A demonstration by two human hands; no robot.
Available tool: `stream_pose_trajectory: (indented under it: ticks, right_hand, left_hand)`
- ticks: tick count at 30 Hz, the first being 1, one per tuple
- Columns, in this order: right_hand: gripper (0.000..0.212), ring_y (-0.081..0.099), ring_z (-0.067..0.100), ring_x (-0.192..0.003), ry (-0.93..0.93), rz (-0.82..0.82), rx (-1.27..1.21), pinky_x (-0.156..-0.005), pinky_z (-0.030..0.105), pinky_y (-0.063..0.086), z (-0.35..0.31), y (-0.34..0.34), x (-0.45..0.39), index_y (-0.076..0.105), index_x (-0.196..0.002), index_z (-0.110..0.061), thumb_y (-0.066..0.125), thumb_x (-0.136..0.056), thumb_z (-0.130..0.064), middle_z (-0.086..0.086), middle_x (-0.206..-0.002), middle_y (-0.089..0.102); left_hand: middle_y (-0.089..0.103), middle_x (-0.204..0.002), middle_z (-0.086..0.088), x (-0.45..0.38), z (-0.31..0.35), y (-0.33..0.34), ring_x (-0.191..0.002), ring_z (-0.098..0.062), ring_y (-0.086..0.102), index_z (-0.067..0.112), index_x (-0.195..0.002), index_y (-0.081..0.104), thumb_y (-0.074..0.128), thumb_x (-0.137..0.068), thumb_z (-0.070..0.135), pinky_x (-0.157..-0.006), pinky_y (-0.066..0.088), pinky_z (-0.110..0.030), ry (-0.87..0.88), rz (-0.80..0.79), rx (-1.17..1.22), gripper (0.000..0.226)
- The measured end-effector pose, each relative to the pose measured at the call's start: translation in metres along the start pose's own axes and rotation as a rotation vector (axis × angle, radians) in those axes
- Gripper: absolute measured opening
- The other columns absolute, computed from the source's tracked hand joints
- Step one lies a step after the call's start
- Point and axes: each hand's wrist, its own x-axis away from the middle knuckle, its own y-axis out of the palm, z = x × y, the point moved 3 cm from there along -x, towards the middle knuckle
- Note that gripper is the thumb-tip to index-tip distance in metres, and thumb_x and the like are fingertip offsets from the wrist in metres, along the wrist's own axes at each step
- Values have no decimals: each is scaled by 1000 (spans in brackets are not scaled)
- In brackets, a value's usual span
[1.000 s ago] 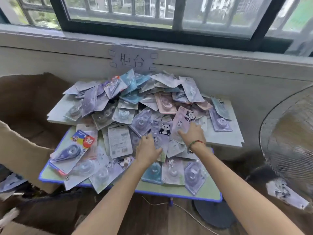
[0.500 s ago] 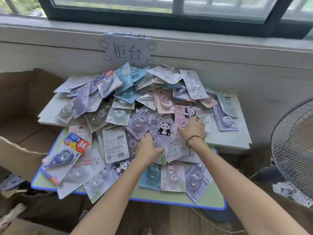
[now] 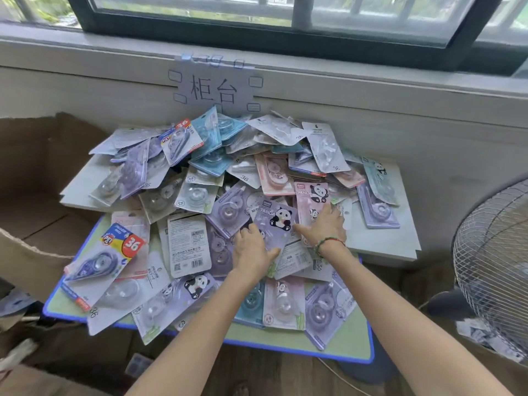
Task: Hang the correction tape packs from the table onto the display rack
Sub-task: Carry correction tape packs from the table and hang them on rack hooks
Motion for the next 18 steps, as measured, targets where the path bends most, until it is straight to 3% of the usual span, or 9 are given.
stream_pose_trajectory:
  ticks: [5, 12, 18]
  right_hand:
    - [113, 24, 35, -137, 13, -14, -82, -106, 44, 33, 1, -2, -4, 5, -149, -5, 75, -73, -52, 19, -149, 22]
    - [117, 29, 35, -134, 23, 11, -128, -104, 45, 35, 1, -11, -1, 11, -146, 2, 79, -68, -52, 18, -148, 20]
    - [119, 27, 35, -135, -4, 69, -148, -106, 43, 34, 9, -30, 17, 6, -147, 1, 79, -68, -49, 17, -149, 15]
  left_hand:
    - [44, -134, -14, -2, 2, 1, -125, -28, 39, 0, -132, 34, 74, -74, 55, -104, 33, -33, -9, -26, -36, 89]
    - [38, -138, -15, 1, 6, 0, -128, -30, 34, 0, -140, 27, 76, -74, 46, -106, 30, -35, -27, 8, 25, 95]
    - [37, -135, -16, 14, 12, -13, -127, -30, 35, 0, -136, 34, 80, -71, 46, -107, 33, -36, -68, 52, 136, 92]
